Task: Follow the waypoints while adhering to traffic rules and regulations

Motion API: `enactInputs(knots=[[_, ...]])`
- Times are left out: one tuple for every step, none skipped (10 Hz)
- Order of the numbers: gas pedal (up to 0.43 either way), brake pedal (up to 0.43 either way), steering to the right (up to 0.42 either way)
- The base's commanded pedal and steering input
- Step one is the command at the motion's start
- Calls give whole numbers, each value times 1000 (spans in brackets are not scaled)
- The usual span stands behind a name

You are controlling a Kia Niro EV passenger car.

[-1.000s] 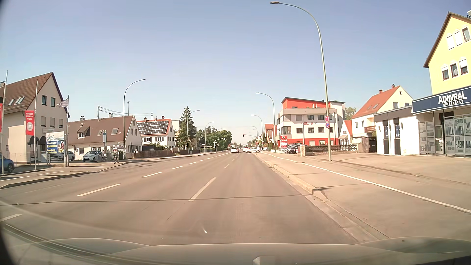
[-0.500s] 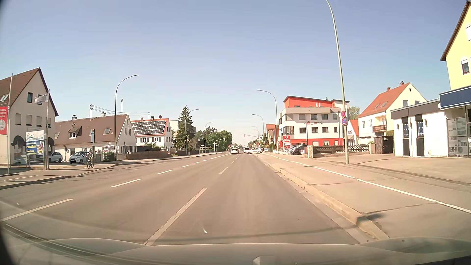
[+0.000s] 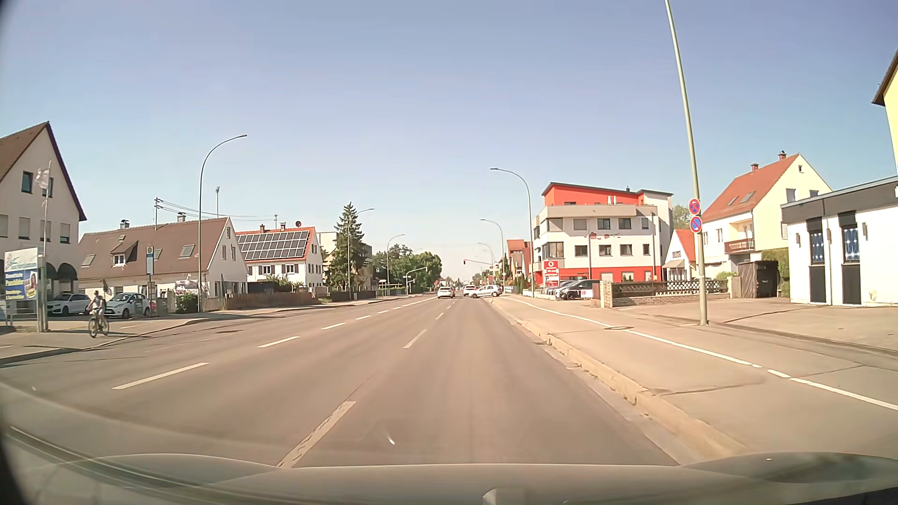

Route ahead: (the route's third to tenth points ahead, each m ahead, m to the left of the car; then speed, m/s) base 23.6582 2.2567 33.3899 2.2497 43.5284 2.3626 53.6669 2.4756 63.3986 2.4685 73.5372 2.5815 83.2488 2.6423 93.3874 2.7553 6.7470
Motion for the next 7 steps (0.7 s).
enactInputs(knots=[[59,0,-6],[59,0,-6],[47,0,-7],[28,0,-8],[28,0,-8],[28,0,-8],[28,0,-8]])
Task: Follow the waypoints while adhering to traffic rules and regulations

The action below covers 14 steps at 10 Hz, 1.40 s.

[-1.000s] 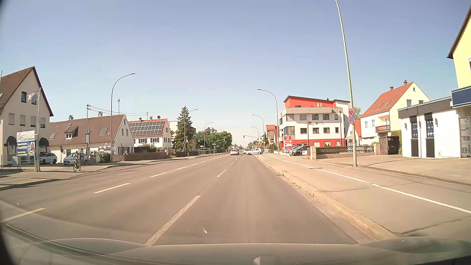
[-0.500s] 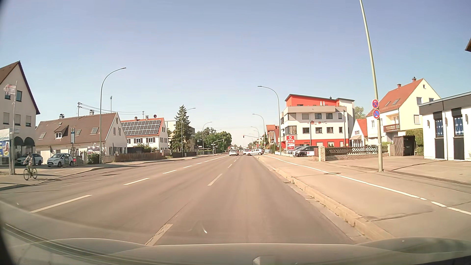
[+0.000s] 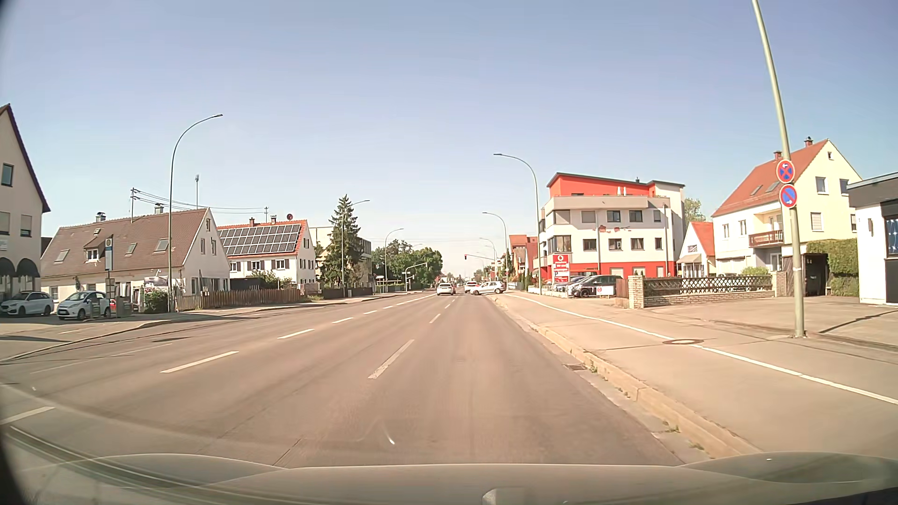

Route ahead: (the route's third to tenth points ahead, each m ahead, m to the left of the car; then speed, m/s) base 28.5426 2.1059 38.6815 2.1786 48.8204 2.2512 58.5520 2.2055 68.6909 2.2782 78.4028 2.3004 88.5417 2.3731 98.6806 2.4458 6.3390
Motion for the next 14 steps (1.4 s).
enactInputs(knots=[[28,0,-8],[28,0,-7],[28,0,-3],[28,0,-3],[28,0,-5],[39,0,-10],[39,0,-11],[39,0,-10],[39,0,-10],[47,0,-10],[47,0,-10],[59,0,-9],[67,0,-8],[87,0,-7]])
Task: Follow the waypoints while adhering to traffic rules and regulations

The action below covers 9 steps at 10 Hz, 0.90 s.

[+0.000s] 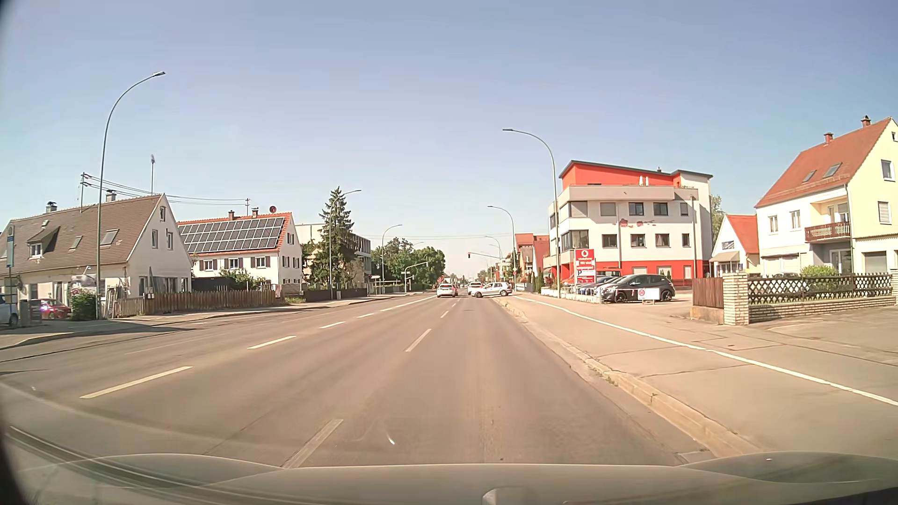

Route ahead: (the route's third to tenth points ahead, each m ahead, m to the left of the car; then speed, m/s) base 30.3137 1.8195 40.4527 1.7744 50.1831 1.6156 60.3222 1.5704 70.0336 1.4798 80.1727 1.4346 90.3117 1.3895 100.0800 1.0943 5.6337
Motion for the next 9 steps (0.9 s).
enactInputs(knots=[[87,0,-6],[98,0,-6],[98,0,-6],[98,0,-6],[98,0,-6],[98,0,-6],[98,0,-4],[98,0,-2],[98,0,-1]])
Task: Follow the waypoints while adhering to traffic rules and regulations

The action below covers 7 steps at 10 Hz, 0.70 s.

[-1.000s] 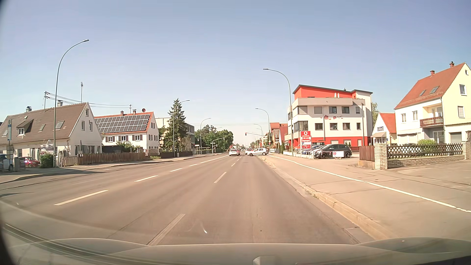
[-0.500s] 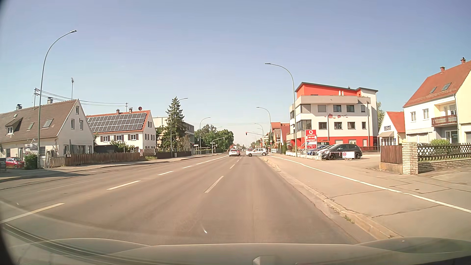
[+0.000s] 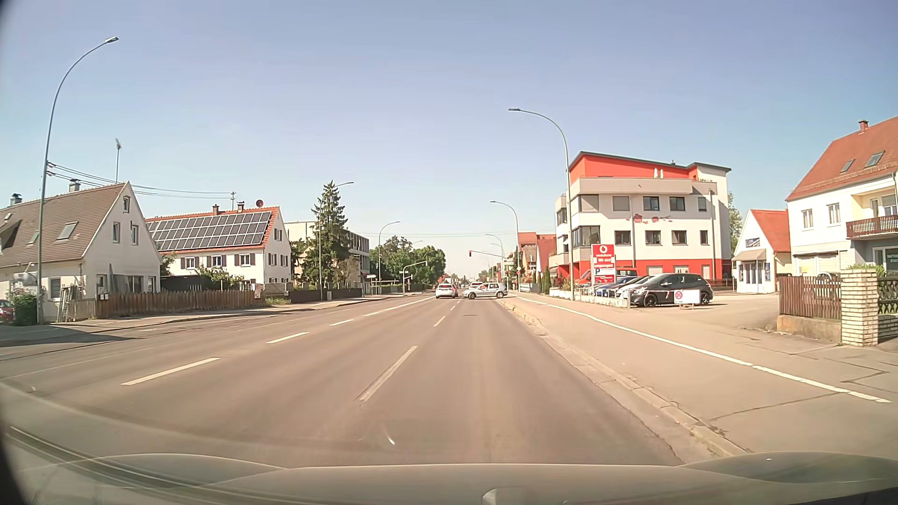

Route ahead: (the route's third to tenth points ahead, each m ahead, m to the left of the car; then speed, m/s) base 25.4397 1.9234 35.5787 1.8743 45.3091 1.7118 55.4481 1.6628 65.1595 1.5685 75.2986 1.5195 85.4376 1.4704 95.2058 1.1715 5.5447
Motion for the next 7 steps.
enactInputs(knots=[[87,0,-1],[87,0,-1],[79,0,-1],[79,0,-1],[79,0,-1],[79,0,-1],[79,0,-1]])
